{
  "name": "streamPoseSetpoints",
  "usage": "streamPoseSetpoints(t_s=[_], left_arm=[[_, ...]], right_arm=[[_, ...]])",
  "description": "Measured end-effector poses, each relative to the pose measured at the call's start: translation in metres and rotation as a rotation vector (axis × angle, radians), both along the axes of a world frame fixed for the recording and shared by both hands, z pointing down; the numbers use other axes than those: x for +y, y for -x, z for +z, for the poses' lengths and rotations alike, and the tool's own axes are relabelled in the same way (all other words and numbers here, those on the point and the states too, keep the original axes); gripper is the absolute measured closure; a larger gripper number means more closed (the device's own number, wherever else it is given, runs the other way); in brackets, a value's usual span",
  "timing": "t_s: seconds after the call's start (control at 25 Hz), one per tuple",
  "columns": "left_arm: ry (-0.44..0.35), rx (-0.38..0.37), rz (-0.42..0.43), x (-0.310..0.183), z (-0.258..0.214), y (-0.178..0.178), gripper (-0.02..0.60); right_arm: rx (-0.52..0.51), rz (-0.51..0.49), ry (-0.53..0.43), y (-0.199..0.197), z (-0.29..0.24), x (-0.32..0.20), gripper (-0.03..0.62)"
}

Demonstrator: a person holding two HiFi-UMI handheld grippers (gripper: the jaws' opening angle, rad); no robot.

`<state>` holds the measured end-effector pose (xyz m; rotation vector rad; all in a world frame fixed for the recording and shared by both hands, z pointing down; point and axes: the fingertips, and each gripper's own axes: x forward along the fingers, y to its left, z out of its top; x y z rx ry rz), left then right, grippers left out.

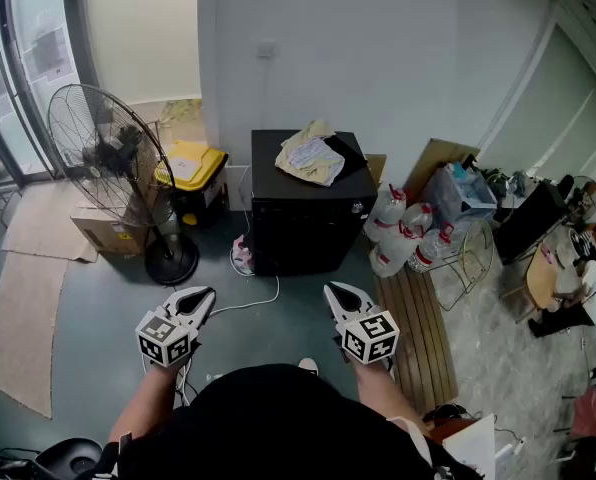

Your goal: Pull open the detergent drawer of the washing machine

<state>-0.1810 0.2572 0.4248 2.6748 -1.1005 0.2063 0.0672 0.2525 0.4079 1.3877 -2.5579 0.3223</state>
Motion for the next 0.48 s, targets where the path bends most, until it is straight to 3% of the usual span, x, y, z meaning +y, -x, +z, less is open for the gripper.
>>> streamPoseSetpoints(t_s=[0.48], left_arm=[[-0.028,-0.004,0.002,-0.012,-0.013,-0.008,0.552]], right_arm=[[0.033,0.021,-0.015,-0.01,-0.006,-0.007,0.592]])
